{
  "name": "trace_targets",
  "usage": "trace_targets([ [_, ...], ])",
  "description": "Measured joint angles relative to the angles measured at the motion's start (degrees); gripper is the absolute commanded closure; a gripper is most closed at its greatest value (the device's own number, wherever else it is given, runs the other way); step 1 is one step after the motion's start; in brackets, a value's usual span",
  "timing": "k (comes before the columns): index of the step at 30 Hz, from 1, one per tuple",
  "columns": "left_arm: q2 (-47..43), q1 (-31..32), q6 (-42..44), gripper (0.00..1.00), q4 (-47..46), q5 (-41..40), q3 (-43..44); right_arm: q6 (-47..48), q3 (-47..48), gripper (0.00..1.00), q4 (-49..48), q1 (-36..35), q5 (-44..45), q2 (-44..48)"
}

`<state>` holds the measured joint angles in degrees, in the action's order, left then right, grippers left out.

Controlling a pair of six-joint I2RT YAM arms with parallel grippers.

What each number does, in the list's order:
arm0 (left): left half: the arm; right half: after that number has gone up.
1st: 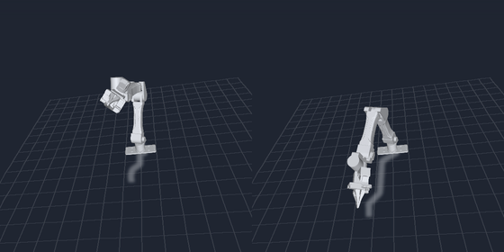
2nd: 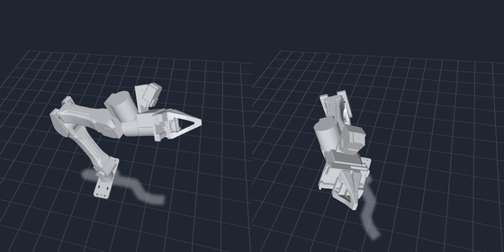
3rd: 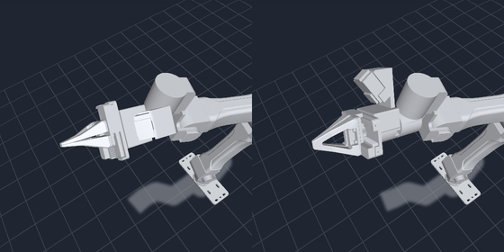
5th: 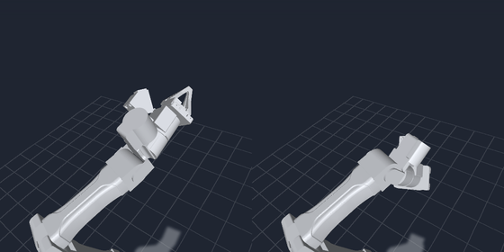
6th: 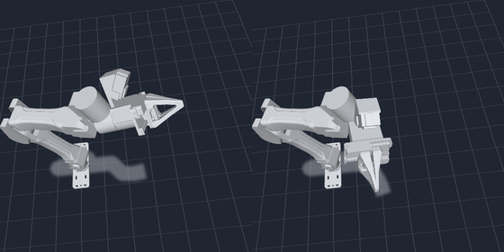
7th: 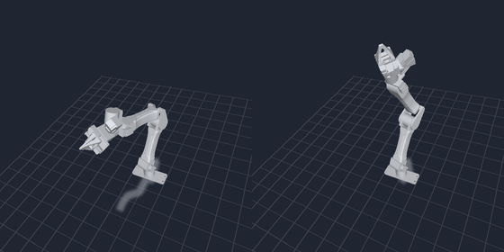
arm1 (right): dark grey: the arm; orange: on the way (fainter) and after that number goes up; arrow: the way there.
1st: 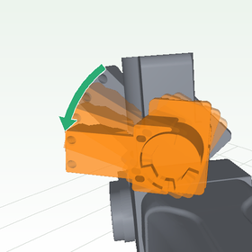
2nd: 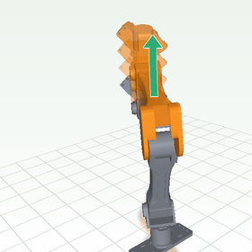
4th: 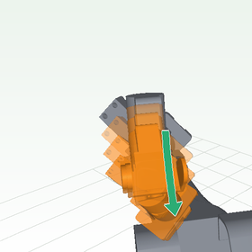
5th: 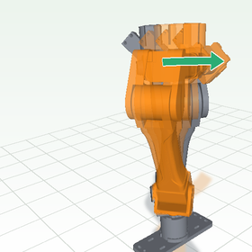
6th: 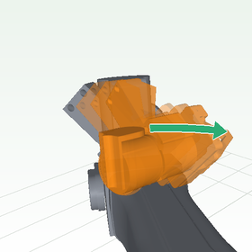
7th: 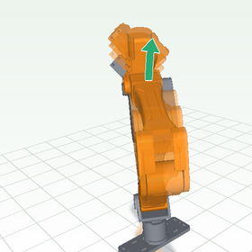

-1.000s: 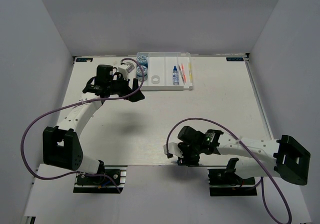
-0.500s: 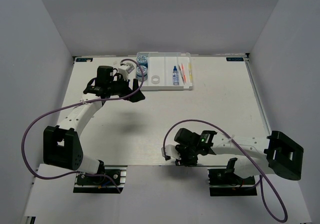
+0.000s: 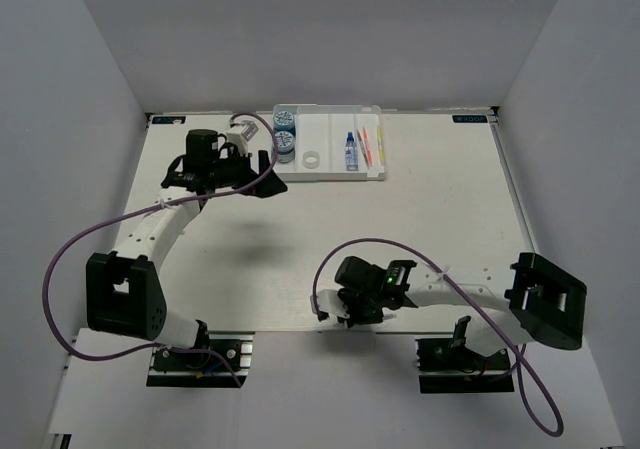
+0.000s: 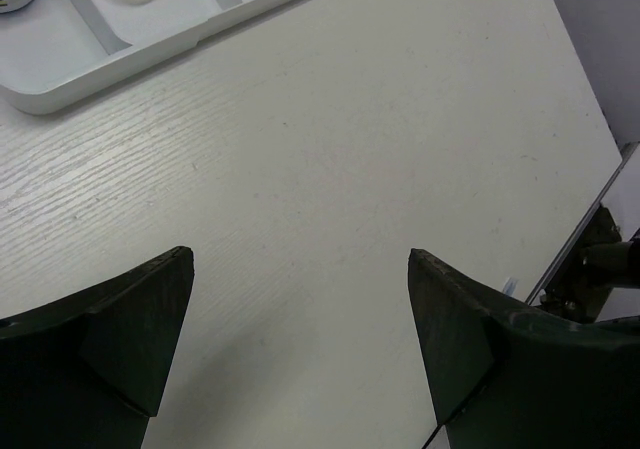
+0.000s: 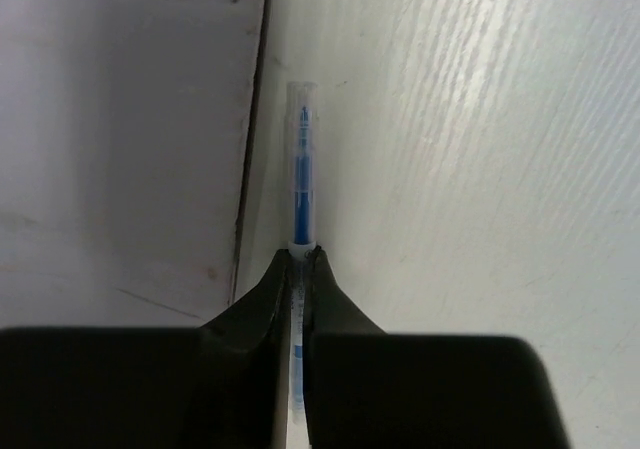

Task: Sort the stationery into containers
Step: Pick up the pen from the corner of the board, then place the pen in the storage box.

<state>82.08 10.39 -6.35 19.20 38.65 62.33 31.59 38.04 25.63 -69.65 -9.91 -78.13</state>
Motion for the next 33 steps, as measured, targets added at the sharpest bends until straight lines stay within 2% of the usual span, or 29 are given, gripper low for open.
trace_targets([
  [6, -0.1, -2.4, -2.7, 0.03, -2.0, 2.0, 0.0, -3.5, 6.6, 1.00, 0.4, 0.3, 2.1, -3.3],
  [12, -1.4, -4.5, -6.3, 0.02, -5.7, 3.0, -1.0, -10.8, 24.3, 1.00, -4.2, 5.8, 4.8, -6.0],
  [15, -2.9, -5.6, -8.5, 0.02, -8.3, 3.0, -1.7, -13.6, 27.9, 1.00, -7.8, 13.9, 7.3, -6.4],
  [18, -4.0, -6.4, -9.9, 0.02, -10.3, 3.1, -1.7, -16.1, 29.5, 1.00, -8.2, 25.4, 8.9, -8.0],
  [22, -3.7, -6.5, -10.9, 0.02, -11.2, 3.5, -1.6, -18.1, 32.9, 1.00, -7.8, 41.3, 9.4, -12.8],
  [24, -3.4, -6.5, -11.3, 0.02, -11.5, 3.7, -1.6, -19.0, 36.0, 1.00, -7.3, 47.0, 9.1, -15.8],
  [27, -2.7, -6.5, -12.2, 0.02, -12.2, 3.9, -1.6, -20.3, 42.6, 1.00, -5.9, 51.0, 7.1, -20.2],
  [33, -0.8, -6.5, -13.2, 0.02, -13.1, 4.0, -1.6, -24.7, 62.3, 1.00, -6.8, 51.6, 2.4, -32.5],
])
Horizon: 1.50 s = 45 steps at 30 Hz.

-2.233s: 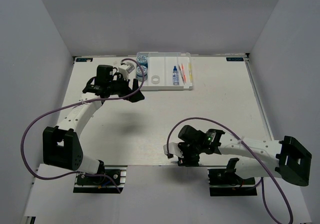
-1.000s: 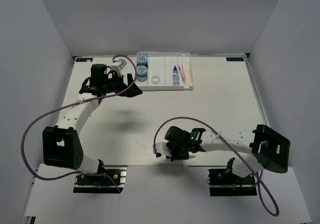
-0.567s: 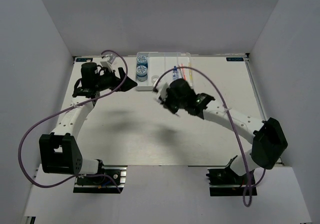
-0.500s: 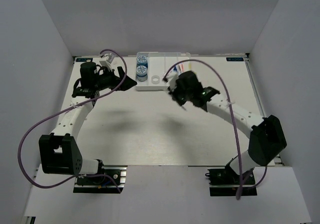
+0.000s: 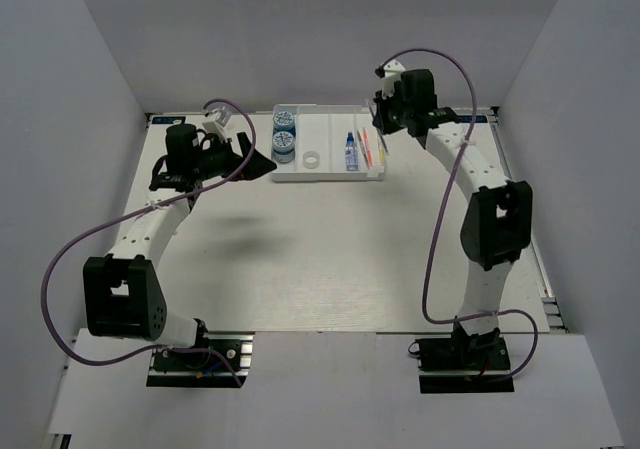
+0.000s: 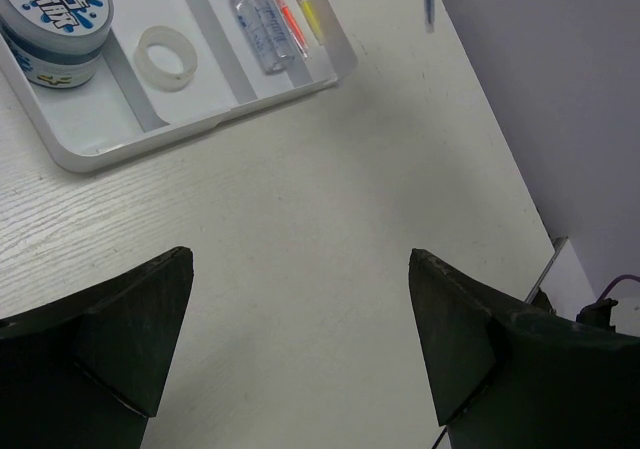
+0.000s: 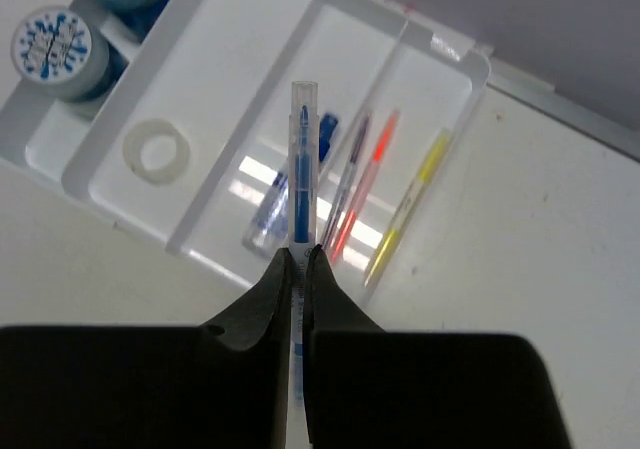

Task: Sort the stationery into containers
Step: Place the pen in the storage box.

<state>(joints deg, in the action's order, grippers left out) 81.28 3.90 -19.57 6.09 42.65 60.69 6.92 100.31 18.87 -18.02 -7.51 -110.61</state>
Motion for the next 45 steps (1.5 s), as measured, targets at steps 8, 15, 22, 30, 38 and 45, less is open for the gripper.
trace_targets([
  [8, 0.8, 0.0, 0.1, 0.02, -0.1, -0.3, 0.0, -5.3, 14.7, 1.00, -3.2, 0.1, 0.1, -15.6],
  [15, 1.3, 0.0, -0.1, 0.02, -0.8, -0.2, 0.0, -9.8, 16.6, 1.00, -3.1, 1.5, 1.4, -21.0],
  [22, 3.5, 0.0, -0.2, 0.02, -0.6, -0.6, 0.0, -12.9, 17.0, 1.00, -3.9, 2.6, 2.8, -22.0],
  [30, 3.8, 0.0, 0.7, 0.02, 1.1, -1.8, 0.1, -14.3, 16.9, 1.00, -4.0, 2.8, 3.3, -25.3],
  [38, 3.8, 0.0, 1.0, 0.02, 1.5, -2.4, 0.1, -15.3, 16.9, 0.65, -4.2, 3.1, 3.6, -26.8],
  [45, 3.8, -0.1, 1.1, 0.02, 3.1, -3.7, 0.5, -15.6, 16.9, 0.32, -4.0, 3.2, 2.2, -26.8],
])
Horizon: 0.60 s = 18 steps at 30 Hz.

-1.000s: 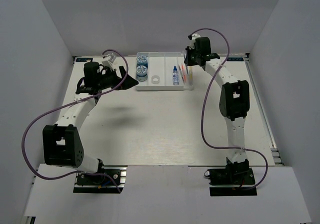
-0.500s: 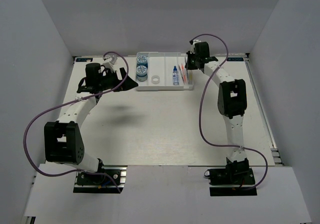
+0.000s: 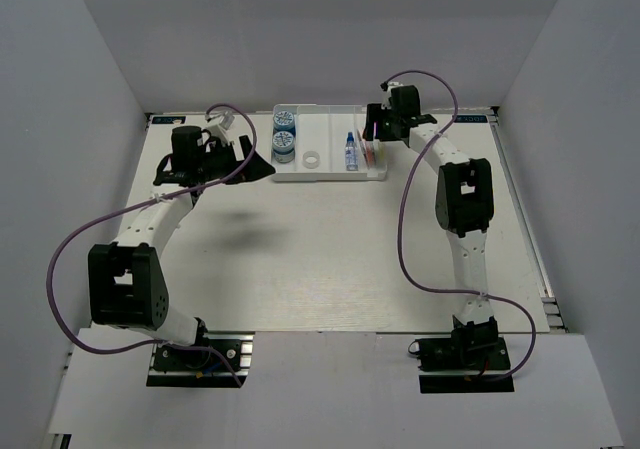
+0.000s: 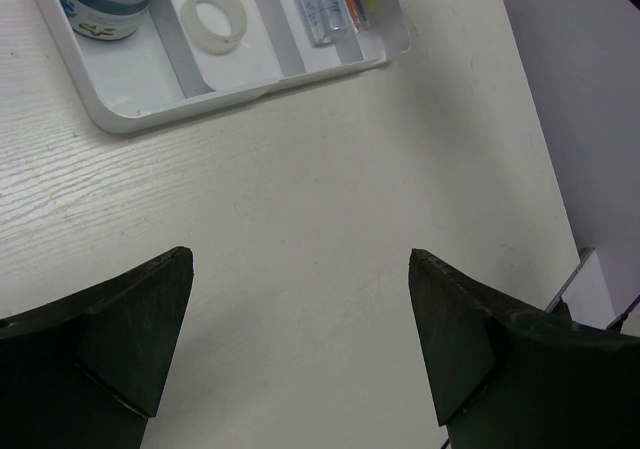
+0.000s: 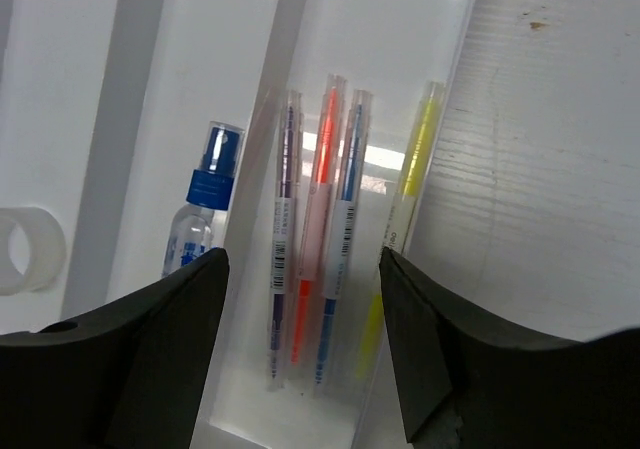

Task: Sort the stationery into containers
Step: Place the pen in the storage box, then reset both arms

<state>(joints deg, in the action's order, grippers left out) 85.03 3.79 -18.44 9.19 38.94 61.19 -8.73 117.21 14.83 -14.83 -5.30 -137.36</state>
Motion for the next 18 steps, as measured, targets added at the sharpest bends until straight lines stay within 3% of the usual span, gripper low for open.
trace_targets([
  [5, 0.5, -1.0, 0.0, 0.02, 4.4, -3.1, 3.7, -0.8, -2.0, 0.32, 0.8, 0.0, -3.7, 3.0],
  [11, 4.9, -3.1, 2.1, 0.02, 11.3, -8.3, 12.5, 4.1, -6.4, 0.27, 2.6, 0.7, -4.6, 17.4],
  [18, 17.6, -3.3, 9.1, 0.02, 17.9, -23.1, 23.6, 14.1, -19.7, 0.25, -1.0, 10.6, -2.7, 33.3],
])
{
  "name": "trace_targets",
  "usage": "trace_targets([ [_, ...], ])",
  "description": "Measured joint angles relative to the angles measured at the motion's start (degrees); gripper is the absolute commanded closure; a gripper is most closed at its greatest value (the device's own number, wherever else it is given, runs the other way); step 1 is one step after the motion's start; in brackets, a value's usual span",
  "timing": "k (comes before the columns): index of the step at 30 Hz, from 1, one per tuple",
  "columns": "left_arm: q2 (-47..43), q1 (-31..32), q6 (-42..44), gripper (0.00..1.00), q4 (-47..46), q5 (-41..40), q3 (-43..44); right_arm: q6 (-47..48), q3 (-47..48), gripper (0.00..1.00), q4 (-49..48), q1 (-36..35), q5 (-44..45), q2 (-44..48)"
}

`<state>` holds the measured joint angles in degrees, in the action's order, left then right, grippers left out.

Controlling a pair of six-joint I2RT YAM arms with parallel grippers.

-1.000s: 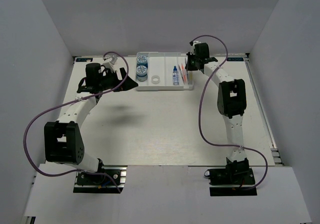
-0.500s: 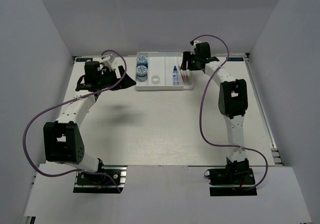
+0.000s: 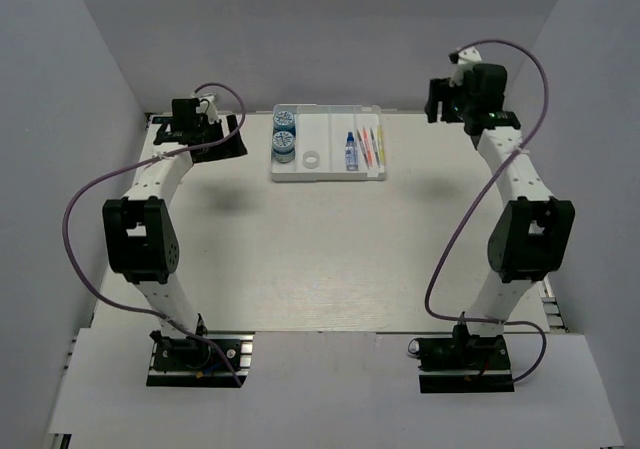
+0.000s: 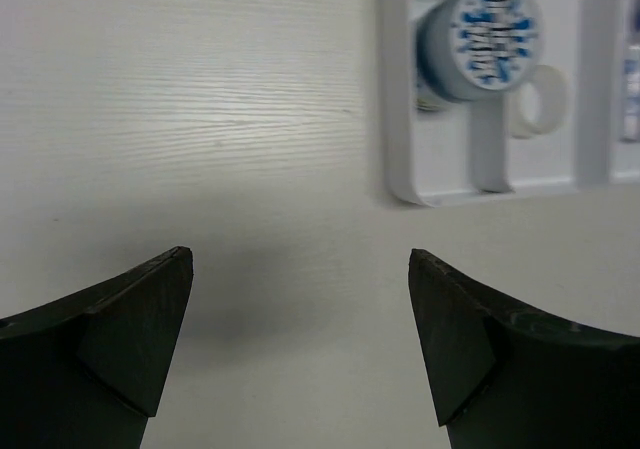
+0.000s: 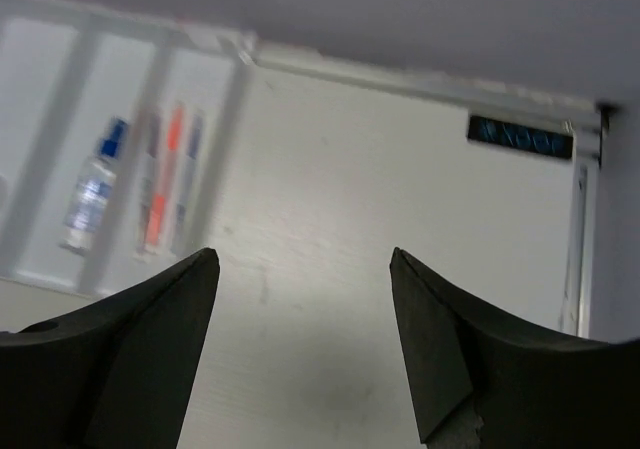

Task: Sort the stationery into containers
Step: Reset both arms

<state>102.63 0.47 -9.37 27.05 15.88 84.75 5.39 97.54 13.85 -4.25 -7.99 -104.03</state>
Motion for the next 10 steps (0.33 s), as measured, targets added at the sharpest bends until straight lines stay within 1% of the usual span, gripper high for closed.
trace_targets([
  [2, 3.5, 0.0, 2.7, 0.02, 0.1, -4.4, 1.7, 2.2, -6.9, 0.24, -1.7, 3.9, 1.0, 1.1],
  [4, 7.7, -0.1, 4.8, 0.02, 0.7, -7.7, 4.9, 3.8, -11.3, 0.24, -0.7, 7.1, 1.8, -0.3],
  [7, 14.4, -0.4, 6.6, 0.02, 0.8, -10.9, 10.7, 4.8, -12.3, 0.23, 1.3, 9.6, 2.2, -5.4],
  [10, 19.0, -0.8, 7.7, 0.02, 0.4, -12.0, 13.6, 5.4, -12.3, 0.23, 2.4, 10.4, 2.0, -9.0],
])
